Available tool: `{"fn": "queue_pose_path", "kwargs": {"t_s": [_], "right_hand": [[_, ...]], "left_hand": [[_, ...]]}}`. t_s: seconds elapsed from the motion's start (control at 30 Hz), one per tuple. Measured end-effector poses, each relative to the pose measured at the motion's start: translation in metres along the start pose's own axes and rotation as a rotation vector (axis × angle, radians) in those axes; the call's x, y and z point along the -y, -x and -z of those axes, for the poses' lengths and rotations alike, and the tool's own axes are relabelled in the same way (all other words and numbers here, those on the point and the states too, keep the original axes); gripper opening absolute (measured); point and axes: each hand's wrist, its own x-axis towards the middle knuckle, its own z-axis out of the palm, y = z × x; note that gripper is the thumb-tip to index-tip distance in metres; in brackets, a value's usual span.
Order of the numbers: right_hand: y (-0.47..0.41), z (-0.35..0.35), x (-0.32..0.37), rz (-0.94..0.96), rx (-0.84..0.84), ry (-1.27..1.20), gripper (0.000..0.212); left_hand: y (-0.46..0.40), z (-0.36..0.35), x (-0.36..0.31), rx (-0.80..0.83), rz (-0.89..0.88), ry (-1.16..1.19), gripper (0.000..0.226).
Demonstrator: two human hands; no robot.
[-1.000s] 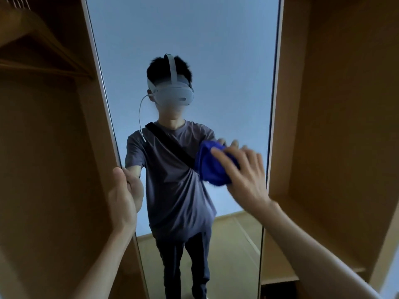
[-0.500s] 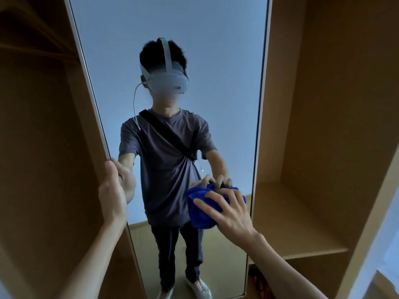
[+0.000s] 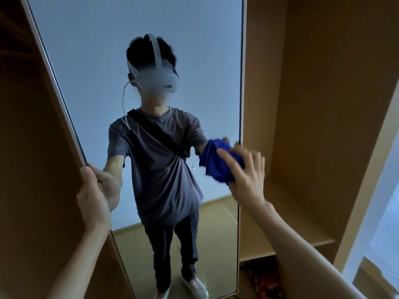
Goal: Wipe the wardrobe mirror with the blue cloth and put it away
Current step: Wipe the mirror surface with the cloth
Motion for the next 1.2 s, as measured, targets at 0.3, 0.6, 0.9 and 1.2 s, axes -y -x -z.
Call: {"fn": "queue_pose_path", "kwargs": {"t_s": [0.3,0.6,0.9,1.2], "right_hand": [[0.085,0.005,0.001,0.179,0.304,0.061,0.063],[-0.058,0.032,-0.002,-0.090,-0.004,0.012,0.059],[-0.061,0.025,0.031,-0.260,-0.011,-0.074,0.055],[-0.017,-0.003,0.050,-0.334,-0.032,-0.116,0.084]], "left_hand": [[0.004,-0.002,0.000,-0.049,-0.003,-0.023,0.077],[0.006,-0.001,-0.001,-0.020,0.028,0.026,0.075],[0.006,0.011,-0.003,0.084,0.014,0.038,0.068],[0.005,0.018,-0.006,0.159,-0.029,-0.029,0.033]]}}
